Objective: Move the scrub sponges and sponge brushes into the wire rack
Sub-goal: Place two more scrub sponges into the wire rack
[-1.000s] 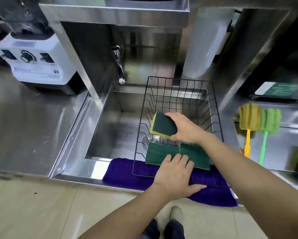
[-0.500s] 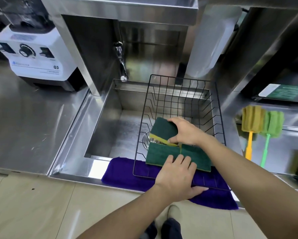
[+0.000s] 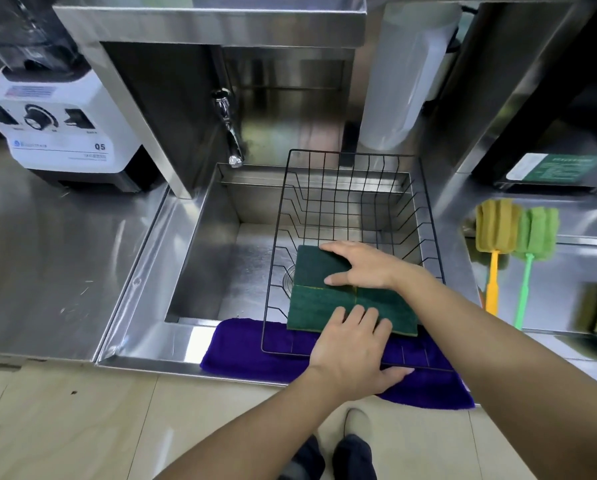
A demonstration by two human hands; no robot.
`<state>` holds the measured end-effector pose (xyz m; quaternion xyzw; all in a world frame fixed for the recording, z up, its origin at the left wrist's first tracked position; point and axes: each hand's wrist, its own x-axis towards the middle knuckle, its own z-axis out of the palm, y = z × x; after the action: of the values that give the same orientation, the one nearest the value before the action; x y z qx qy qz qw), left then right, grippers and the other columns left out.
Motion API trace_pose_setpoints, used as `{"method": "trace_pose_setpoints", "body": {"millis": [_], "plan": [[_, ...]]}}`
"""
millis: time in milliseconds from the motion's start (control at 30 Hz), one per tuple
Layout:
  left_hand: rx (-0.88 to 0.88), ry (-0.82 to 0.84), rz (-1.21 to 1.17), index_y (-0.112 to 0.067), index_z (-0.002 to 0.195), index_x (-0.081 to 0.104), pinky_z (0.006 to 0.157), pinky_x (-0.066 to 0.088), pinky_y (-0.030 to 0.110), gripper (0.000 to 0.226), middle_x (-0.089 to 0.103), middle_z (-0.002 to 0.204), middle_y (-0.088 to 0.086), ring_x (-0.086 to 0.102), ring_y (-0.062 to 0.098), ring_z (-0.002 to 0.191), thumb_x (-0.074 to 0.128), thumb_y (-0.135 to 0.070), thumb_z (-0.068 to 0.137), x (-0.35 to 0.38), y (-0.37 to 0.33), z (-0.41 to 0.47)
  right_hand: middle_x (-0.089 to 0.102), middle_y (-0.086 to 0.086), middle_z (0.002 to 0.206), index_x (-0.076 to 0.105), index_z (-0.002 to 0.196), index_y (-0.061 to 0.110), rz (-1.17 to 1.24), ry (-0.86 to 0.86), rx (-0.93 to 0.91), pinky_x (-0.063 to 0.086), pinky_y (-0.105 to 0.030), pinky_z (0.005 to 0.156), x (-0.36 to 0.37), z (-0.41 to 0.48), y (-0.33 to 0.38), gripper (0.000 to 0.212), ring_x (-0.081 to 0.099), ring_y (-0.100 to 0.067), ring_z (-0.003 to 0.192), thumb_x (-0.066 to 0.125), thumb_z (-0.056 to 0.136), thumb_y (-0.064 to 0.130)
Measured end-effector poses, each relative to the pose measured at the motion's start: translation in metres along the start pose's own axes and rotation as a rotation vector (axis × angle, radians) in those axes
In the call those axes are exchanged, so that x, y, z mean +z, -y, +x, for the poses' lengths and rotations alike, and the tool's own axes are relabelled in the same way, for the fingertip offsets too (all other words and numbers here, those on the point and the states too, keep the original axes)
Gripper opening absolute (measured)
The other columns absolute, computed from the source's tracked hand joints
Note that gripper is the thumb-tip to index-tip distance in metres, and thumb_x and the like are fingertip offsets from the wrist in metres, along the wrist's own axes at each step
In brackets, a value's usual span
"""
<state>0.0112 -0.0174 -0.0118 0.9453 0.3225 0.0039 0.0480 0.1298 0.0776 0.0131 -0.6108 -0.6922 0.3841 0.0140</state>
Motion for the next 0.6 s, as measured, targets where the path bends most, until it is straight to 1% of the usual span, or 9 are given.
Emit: {"method": "trace_pose_setpoints", "body": {"millis": [67, 133, 167, 267, 333, 433, 500, 600], "plan": [[0.011, 0.022, -0.01, -0.008, 0.123, 0.045, 0.09, 0.035, 0.042, 0.067, 0.052, 0.116, 0.012, 0.044, 0.029, 0.103, 0.043, -0.064, 0.085, -0.001, -0.003, 0.003, 0.031, -0.001, 0.153, 0.025, 0.147, 0.022, -0.037, -0.053, -0.008, 0.026, -0.035, 0.113, -0.001, -0.008, -0.001, 0.07, 0.03, -0.021, 0.139, 0.059, 0.088, 0.038], [0.038, 0.039, -0.028, -0.008, 0.128, 0.042, 0.091, 0.034, 0.042, 0.068, 0.05, 0.118, 0.013, 0.043, 0.029, 0.104, 0.044, -0.062, 0.086, -0.003, -0.009, 0.008, 0.031, -0.003, 0.154, 0.026, 0.147, 0.019, -0.029, -0.122, 0.008, 0.025, -0.036, 0.114, -0.005, -0.018, -0.007, 0.068, 0.028, -0.022, 0.14, 0.057, 0.09, 0.037], [0.063, 0.044, -0.037, -0.008, 0.128, 0.041, 0.091, 0.034, 0.042, 0.067, 0.05, 0.118, 0.013, 0.043, 0.029, 0.104, 0.044, -0.061, 0.086, -0.004, -0.014, 0.012, 0.031, -0.004, 0.154, 0.027, 0.147, 0.019, -0.009, -0.152, 0.019, 0.026, -0.036, 0.114, -0.009, -0.023, -0.011, 0.067, 0.029, -0.022, 0.141, 0.057, 0.09, 0.036], [0.143, 0.079, -0.05, -0.009, 0.128, 0.041, 0.092, 0.032, 0.041, 0.063, 0.049, 0.119, 0.012, 0.041, 0.029, 0.106, 0.042, -0.058, 0.088, -0.007, -0.031, 0.025, 0.038, -0.004, 0.149, 0.031, 0.144, 0.018, 0.009, -0.271, 0.057, 0.035, -0.036, 0.11, -0.021, -0.043, -0.027, 0.06, 0.04, -0.021, 0.134, 0.055, 0.091, 0.034], [0.174, 0.104, -0.037, -0.009, 0.127, 0.042, 0.092, 0.031, 0.041, 0.061, 0.049, 0.12, 0.012, 0.04, 0.029, 0.107, 0.042, -0.057, 0.089, -0.01, -0.043, 0.033, 0.043, -0.005, 0.145, 0.035, 0.142, 0.017, 0.011, -0.38, 0.081, 0.039, -0.039, 0.107, -0.031, -0.059, -0.038, 0.055, 0.046, -0.022, 0.129, 0.054, 0.092, 0.032], [0.143, 0.111, -0.045, -0.007, 0.12, 0.045, 0.091, 0.031, 0.039, 0.058, 0.051, 0.117, 0.013, 0.041, 0.029, 0.107, 0.043, -0.056, 0.089, -0.014, -0.057, 0.043, 0.051, -0.009, 0.137, 0.043, 0.137, 0.013, 0.044, -0.572, 0.145, 0.041, -0.036, 0.102, -0.043, -0.084, -0.059, 0.048, 0.051, -0.024, 0.121, 0.054, 0.092, 0.026], [0.122, 0.1, -0.045, -0.009, 0.114, 0.048, 0.088, 0.033, 0.037, 0.053, 0.055, 0.113, 0.011, 0.045, 0.027, 0.104, 0.042, -0.056, 0.089, -0.015, -0.061, 0.046, 0.053, -0.011, 0.133, 0.047, 0.133, 0.01, 0.063, -0.697, 0.228, 0.041, -0.038, 0.101, -0.045, -0.1, -0.078, 0.044, 0.052, -0.027, 0.12, 0.054, 0.092, 0.023], [0.112, 0.101, -0.053, -0.01, 0.106, 0.051, 0.082, 0.035, 0.036, 0.048, 0.06, 0.107, 0.008, 0.052, 0.026, 0.098, 0.041, -0.054, 0.09, -0.013, -0.064, 0.047, 0.056, -0.018, 0.127, 0.051, 0.128, 0.005, 0.097, -0.897, 0.378, 0.04, -0.045, 0.101, -0.044, -0.126, -0.112, 0.04, 0.051, -0.035, 0.119, 0.055, 0.09, 0.017]]}}
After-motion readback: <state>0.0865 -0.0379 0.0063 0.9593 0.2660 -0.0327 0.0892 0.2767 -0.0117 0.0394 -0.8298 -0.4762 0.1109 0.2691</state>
